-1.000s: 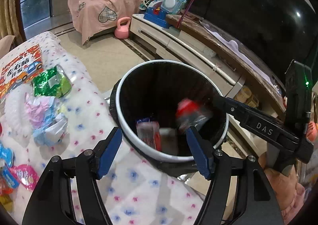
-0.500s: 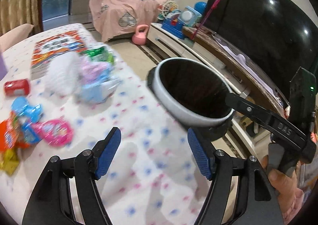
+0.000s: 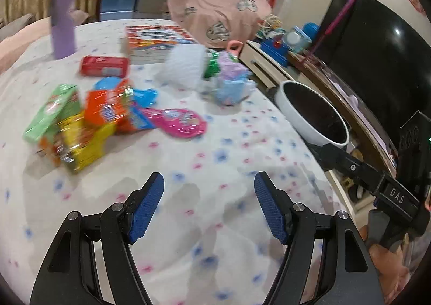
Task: Collect trash
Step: 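Move the left tool to the green juice carton while the right tool approaches the pink candy packet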
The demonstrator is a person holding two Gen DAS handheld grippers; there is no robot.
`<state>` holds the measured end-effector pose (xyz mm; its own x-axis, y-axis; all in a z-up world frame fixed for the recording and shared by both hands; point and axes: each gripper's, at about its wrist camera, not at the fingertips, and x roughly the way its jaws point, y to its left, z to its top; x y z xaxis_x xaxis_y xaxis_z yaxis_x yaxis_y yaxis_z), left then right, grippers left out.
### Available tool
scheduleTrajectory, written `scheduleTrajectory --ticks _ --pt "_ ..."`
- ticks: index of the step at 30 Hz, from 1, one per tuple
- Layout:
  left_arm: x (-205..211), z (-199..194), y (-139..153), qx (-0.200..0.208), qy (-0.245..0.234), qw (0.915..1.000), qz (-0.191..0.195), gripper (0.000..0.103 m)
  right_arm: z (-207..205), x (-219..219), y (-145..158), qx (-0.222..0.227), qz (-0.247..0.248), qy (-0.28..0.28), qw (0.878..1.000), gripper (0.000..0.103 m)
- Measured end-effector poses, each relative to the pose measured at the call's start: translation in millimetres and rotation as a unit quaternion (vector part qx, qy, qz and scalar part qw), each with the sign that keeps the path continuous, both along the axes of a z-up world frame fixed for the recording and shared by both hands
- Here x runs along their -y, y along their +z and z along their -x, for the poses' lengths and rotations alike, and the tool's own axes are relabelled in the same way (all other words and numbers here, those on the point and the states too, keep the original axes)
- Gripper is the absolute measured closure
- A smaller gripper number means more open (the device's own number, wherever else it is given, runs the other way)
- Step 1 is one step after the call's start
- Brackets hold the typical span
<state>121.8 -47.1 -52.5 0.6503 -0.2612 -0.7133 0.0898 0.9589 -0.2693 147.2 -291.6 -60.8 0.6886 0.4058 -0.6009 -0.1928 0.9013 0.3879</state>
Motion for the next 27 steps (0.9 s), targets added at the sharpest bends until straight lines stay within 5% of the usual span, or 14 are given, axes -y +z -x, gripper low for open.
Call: scheduleTrajectory --ticks 27 --pt "-138.0 8.4 -11.7 -0.021 0.143 0.9895 0.005 0.032 -33.8 -119.9 -18.5 -0.002 0.083 0.165 0.983 0.014"
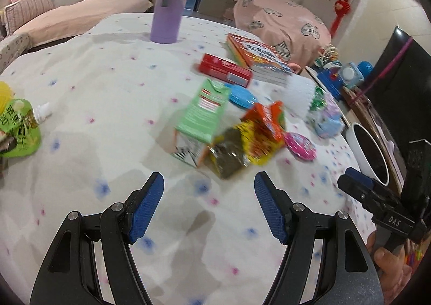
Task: Collect trash
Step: 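Move the left tool to the green juice carton while the right tool approaches the pink candy packet, then close the left tool on the green carton while the right tool grasps the pink packet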
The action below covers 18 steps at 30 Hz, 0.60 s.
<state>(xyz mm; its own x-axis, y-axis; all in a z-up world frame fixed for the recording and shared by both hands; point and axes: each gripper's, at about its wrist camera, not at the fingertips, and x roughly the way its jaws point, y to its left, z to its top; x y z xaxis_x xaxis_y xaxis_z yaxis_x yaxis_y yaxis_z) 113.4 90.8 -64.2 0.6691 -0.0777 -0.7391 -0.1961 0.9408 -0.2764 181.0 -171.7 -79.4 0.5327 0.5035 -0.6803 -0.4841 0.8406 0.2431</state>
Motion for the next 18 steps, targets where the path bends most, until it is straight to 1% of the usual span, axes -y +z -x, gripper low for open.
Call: scheduleTrajectory --ticks 6,10,14,15,16,18 --pt "-16.0 -24.9 -3.0 -0.014 0.004 0.9998 -0.015 0.032 -19.1 -15.9 -2.4 0.004 0.019 0.027 0.999 0.014" --pt "-19.5 -39.4 -5.7 -0.018 -0.005 0.9997 -0.018 0.032 -32.8 -33.8 -6.5 0.009 0.046 0.061 0.997 0.015" --pt "-22.0 -48.3 -8.1 -0.02 -0.013 0.9996 -0.013 0.034 -43.2 -52.3 -11.9 0.014 0.077 0.089 0.993 0.015" --pt "-22.4 -49.3 -8.8 -0.02 -0.015 0.9996 -0.012 0.041 -45.0 -54.1 -13.0 0.013 0.081 0.093 0.992 0.015" --pt "-22.3 -51.0 -10.0 -0.022 -0.019 0.9995 -0.009 0.045 -48.5 -59.1 -15.1 0.013 0.089 0.097 0.991 0.017" --pt "-21.8 -52.1 -12.8 -0.028 -0.027 0.9993 -0.001 0.065 -52.8 -62.6 -17.6 0.01 0.097 0.103 0.99 0.018"
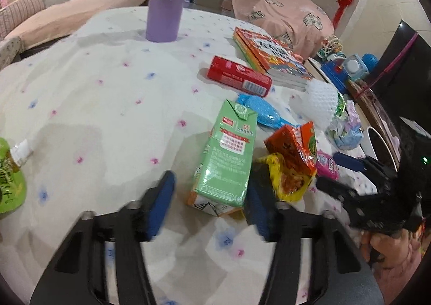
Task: Collect trash
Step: 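Close the left tool on the green carton while the right tool grasps the pink packet, then carry the green carton in the left tool and pink packet in the right tool over the bin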
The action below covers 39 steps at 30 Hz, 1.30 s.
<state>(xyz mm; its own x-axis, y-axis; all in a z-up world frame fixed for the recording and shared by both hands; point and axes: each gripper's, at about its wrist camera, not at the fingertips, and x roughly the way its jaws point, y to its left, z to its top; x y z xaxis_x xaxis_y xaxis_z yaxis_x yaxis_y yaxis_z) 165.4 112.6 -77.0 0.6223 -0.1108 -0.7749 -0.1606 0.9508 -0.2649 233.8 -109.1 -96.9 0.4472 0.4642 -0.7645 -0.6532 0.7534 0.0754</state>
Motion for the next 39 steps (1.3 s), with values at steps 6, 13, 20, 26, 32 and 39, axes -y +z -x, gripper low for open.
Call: scheduleTrajectory --ticks 6,13,20,26,32,39 --pt "-2.1 13.1 2.7 0.012 0.012 0.9998 0.009 0.071 3.5 1.3 -2.0 0.004 0.022 -0.008 1.0 0.051" --pt "2.8 39.0 25.4 0.049 0.02 0.9984 0.021 0.071 25.1 33.3 7.5 -0.002 -0.021 -0.047 0.999 0.051" --pt "41.9 54.4 43.8 0.073 -0.024 0.9965 0.035 0.071 50.5 71.2 10.8 -0.009 -0.049 -0.094 0.994 0.052" --pt "91.8 49.7 40.4 0.063 -0.085 0.9935 0.041 0.071 66.4 105.4 16.0 -0.008 -0.067 -0.139 0.988 0.052" --pt "131.3 39.1 36.4 0.054 -0.125 0.9899 0.039 0.071 78.9 143.3 31.6 0.005 -0.09 -0.183 0.979 0.052" --pt "171.8 29.4 38.5 0.05 -0.165 0.9845 0.032 0.071 80.2 180.1 39.9 0.015 -0.099 -0.221 0.97 0.052"
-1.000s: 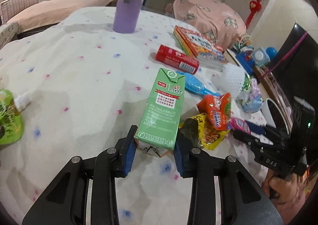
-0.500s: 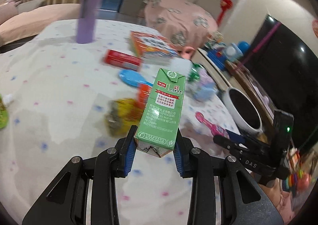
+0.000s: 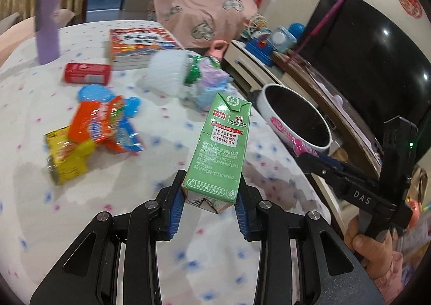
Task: Collect trash
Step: 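Carry the green carton in the left tool and pink packet in the right tool over the bin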
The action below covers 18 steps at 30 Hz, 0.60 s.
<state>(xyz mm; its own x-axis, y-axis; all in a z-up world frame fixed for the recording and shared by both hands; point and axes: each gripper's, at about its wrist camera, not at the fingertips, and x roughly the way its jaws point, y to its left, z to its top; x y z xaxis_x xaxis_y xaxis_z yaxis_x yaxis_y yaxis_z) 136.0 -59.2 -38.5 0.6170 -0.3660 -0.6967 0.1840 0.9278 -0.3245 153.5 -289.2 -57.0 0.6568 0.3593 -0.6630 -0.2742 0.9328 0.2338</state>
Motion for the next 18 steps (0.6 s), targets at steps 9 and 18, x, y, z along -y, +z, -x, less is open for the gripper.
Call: scheduleTrajectory --ticks 9,18 --pt "44.7 -15.8 2.2 -0.002 -0.043 0.9989 -0.017 0.071 -0.6 39.4 8.2 0.013 -0.01 -0.041 0.999 0.052" --pt "90.1 -36.3 11.7 0.005 -0.079 0.9963 -0.033 0.071 -12.8 77.8 15.1 0.021 -0.014 -0.077 0.997 0.052"
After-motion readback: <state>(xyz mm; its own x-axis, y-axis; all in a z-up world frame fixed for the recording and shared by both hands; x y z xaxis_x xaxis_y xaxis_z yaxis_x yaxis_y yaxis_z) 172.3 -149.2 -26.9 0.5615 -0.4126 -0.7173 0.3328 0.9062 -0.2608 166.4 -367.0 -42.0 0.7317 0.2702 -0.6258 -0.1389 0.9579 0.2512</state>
